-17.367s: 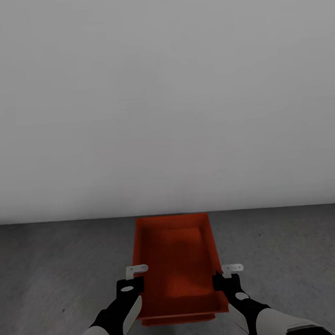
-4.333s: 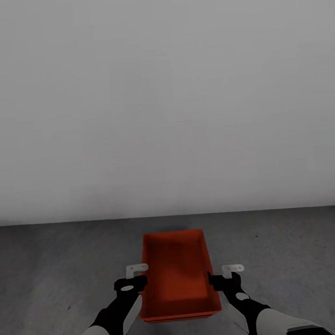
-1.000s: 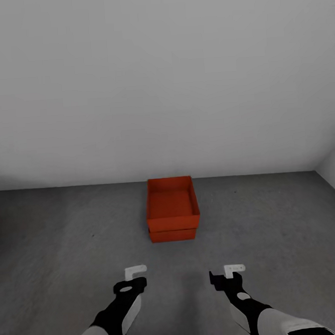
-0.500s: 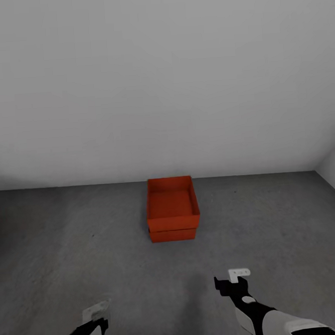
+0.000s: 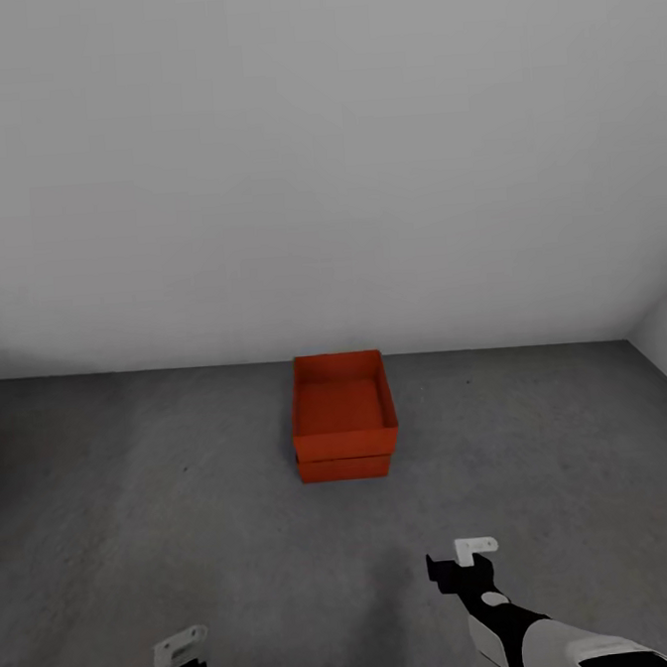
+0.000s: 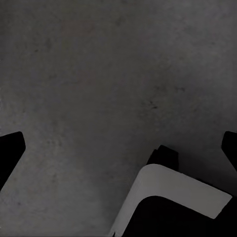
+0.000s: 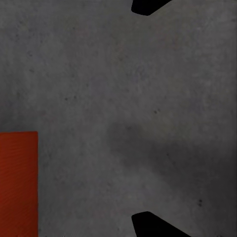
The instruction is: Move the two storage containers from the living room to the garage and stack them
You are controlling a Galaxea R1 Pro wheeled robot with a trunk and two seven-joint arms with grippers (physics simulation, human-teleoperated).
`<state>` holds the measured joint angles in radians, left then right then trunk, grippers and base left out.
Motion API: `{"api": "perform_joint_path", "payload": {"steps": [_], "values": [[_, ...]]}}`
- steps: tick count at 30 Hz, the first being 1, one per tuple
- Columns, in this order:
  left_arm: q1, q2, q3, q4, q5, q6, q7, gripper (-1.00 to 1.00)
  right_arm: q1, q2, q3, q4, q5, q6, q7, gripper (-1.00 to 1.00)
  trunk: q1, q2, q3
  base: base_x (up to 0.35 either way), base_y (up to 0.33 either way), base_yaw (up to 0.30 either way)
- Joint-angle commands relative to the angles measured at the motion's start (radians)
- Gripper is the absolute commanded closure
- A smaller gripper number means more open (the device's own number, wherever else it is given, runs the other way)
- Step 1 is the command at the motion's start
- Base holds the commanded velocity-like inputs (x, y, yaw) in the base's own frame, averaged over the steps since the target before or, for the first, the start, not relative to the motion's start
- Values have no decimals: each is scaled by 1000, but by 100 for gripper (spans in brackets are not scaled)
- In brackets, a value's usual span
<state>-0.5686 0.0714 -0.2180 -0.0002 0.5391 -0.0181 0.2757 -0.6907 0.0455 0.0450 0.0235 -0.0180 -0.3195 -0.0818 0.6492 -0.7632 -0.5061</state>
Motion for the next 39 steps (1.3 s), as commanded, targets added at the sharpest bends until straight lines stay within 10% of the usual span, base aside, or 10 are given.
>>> {"api": "perform_joint_path", "payload": {"steps": [1, 5, 10, 23, 39], "values": [[-1, 3, -8, 0, 10, -2, 2, -100, -1, -1, 5, 3, -2, -4, -4, -100, 0, -1, -1, 0, 0, 0], [3, 29, -8, 0, 12, -9, 1, -100, 75, -144, 8, 8, 2, 45, 13, -100, 0, -1, -1, 0, 0, 0], [60, 31, -9, 0, 10, -12, 0, -100, 205, -178, 9, 9, 2, 53, 25, -100, 0, -1, -1, 0, 0, 0], [307, 2, -8, 0, 0, -17, -94, -100, 507, -169, 10, 10, 14, 112, 163, -100, 0, -1, -1, 0, 0, 0], [325, 3, -10, -12, -1, -16, -151, -100, 559, -138, 10, 10, 16, 111, 160, -100, 0, -1, 4, 0, 0, 0]]}}
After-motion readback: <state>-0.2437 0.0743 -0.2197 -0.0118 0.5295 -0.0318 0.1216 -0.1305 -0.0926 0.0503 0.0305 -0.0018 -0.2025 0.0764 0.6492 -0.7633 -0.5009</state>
